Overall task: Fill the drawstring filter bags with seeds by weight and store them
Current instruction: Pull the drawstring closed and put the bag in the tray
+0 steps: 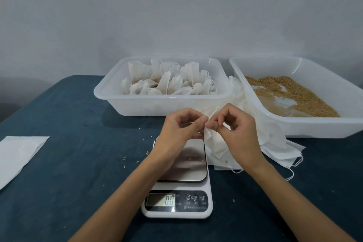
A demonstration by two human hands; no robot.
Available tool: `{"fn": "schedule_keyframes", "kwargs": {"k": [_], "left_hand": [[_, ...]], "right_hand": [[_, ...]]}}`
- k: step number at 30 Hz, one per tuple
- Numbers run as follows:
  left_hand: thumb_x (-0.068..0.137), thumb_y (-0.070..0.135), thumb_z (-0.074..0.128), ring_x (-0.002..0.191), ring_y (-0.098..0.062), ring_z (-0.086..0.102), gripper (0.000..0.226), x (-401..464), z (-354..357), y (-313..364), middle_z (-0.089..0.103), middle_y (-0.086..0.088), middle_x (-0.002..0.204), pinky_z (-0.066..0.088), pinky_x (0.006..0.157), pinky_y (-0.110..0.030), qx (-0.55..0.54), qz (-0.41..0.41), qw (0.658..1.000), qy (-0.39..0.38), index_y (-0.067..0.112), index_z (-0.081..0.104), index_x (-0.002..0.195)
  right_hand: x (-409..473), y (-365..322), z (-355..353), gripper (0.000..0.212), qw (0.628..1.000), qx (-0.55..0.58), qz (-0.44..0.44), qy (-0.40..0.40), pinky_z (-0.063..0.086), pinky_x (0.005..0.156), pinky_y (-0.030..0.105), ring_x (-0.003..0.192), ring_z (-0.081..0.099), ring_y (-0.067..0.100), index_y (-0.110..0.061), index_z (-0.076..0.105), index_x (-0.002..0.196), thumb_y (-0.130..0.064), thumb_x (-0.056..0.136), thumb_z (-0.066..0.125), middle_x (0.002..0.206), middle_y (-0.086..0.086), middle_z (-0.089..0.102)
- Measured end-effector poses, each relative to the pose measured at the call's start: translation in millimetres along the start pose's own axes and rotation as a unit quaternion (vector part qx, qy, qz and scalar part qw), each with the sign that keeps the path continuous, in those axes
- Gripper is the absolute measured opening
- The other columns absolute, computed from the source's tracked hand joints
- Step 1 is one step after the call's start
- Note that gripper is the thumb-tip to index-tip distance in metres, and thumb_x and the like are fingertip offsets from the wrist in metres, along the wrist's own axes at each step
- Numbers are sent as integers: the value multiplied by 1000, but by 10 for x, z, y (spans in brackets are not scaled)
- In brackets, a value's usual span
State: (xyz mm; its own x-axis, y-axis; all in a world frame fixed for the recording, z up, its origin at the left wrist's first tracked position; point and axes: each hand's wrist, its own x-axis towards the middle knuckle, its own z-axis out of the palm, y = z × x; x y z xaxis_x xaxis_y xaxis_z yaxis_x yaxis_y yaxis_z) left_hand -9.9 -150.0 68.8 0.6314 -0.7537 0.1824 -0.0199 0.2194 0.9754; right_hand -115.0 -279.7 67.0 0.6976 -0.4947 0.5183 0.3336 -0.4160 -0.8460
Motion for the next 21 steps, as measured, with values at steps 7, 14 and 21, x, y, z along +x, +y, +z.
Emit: {"fn": "schedule_keyframes", "kwargs": {"k": [7, 14, 21], "left_hand": [[86, 3, 79, 80, -14, 67, 14, -14, -9, 22, 73, -7, 85, 55, 76, -22, -6, 9, 1000, -27, -2, 71, 96], [93, 0, 72, 73, -12, 63, 4, 1, -14, 10, 71, -6, 80, 54, 73, -22, 17, 20, 1000, 7, -4, 74, 93], [97, 3, 68, 80, -17, 63, 5, -20, 4, 44, 70, -5, 85, 55, 76, -26, 12, 20, 999, 32, 4, 72, 93]], "right_hand": [[45, 52, -51, 30, 979, 177, 96, -14, 54, 74, 22, 70, 63, 14, -16, 49, 72, -15, 79, 78, 71, 0, 67], [58, 67, -64, 28, 984, 158, 74, -17, 53, 74, 20, 71, 62, 12, -17, 53, 74, -4, 85, 75, 73, -1, 66], [53, 48, -57, 22, 987, 145, 73, -10, 53, 76, 23, 75, 62, 16, -16, 57, 77, -10, 83, 77, 75, 2, 63]]}}
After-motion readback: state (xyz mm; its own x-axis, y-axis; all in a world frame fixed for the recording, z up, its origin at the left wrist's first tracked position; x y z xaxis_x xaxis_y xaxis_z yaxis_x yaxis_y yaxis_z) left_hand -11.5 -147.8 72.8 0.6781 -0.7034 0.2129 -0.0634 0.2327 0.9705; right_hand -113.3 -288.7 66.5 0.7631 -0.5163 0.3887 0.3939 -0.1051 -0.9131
